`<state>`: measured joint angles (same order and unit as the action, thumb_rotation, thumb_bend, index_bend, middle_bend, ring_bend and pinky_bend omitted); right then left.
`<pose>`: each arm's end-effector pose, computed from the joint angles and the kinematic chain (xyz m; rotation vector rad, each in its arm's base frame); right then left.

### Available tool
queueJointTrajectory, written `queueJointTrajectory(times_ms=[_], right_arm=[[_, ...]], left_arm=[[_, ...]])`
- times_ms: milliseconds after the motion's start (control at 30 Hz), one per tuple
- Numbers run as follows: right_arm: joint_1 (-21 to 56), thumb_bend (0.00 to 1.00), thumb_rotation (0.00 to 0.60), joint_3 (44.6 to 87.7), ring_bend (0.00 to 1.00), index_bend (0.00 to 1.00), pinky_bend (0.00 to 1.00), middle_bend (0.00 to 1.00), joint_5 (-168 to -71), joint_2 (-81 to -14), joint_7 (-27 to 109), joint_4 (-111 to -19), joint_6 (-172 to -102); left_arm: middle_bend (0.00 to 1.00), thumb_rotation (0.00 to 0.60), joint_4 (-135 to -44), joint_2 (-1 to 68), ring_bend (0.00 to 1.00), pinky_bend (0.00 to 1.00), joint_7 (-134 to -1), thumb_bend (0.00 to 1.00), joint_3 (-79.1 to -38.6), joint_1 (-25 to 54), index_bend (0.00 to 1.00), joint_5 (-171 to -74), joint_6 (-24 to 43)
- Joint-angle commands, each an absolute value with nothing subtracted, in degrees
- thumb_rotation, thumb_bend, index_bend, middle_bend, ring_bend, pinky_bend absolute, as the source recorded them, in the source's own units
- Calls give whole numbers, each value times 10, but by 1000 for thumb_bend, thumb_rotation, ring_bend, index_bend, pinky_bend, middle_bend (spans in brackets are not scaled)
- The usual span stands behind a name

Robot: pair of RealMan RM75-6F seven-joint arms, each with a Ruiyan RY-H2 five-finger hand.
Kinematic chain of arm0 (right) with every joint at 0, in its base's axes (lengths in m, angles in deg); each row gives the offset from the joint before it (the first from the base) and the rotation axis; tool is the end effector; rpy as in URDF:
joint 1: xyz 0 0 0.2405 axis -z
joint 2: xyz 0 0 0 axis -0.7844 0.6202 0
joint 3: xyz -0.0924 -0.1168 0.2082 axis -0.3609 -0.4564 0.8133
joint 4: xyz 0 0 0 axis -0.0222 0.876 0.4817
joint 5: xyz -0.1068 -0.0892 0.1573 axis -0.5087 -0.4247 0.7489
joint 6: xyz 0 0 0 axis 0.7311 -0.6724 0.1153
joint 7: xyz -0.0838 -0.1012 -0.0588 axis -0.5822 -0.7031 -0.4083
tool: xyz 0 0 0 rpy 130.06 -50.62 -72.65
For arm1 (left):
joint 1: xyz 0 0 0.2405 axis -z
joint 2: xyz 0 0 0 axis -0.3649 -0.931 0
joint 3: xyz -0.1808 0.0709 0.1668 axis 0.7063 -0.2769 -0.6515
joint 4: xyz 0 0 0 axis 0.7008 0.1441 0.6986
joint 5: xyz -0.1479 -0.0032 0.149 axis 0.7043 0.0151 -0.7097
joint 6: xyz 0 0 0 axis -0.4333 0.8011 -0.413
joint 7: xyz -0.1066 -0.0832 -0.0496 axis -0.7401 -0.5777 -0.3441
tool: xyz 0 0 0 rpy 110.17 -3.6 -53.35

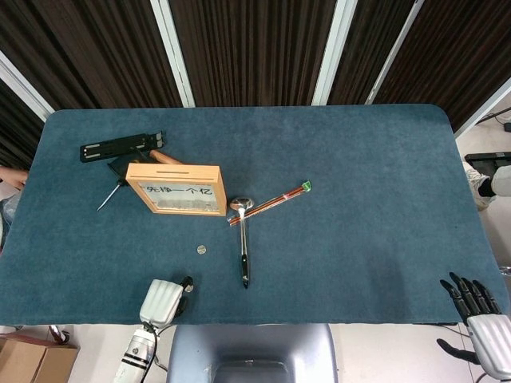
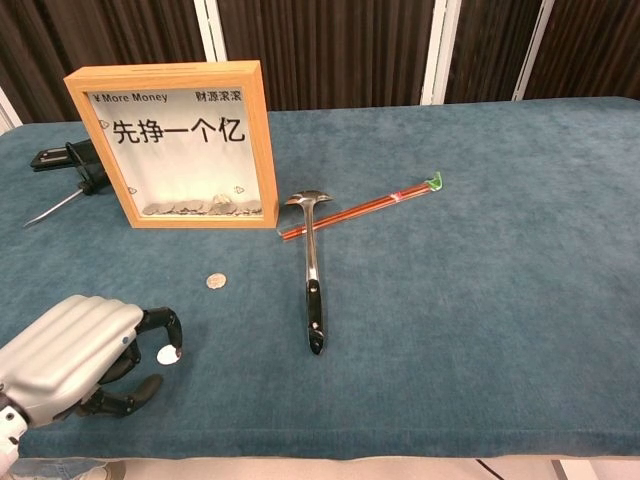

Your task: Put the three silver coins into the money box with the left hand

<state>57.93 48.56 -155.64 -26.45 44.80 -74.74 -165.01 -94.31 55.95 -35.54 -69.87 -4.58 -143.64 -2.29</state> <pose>-0.3400 -0.0779 0.1628 1.5359 -0.9579 0.7795 -0.2063 0.1946 -0.0794 -1.7793 -0.8255 -0.8295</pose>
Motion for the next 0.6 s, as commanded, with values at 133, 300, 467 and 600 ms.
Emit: queueJointTrajectory(times_ms=[133,300,467,600], right_arm=[[580,53,600,485,0,0,0,0,-1557,-265,449,-746,-1652],[581,53,600,485,0,0,0,0,-1557,-265,449,-745,-1653],[581,53,600,485,0,0,0,0,-1557,-265,450,-745,-1654],[582,53,600,486,0,0,0,0,-1557,-265,452,-744,-1655]], left_arm=[[1000,600,-940,560,1000,1000,-353,357,-694,-47,421,-1435,-18],[1000,600,-941,559,1000,1000,-351,358,-693,-48,431,-1437,-16],[1000,600,-939,561,1000,1000,-346,357,-688,-47,433,-1436,-12],[1000,600,-938,562,1000,1000,-343,358,-686,-47,442,-1435,-9]])
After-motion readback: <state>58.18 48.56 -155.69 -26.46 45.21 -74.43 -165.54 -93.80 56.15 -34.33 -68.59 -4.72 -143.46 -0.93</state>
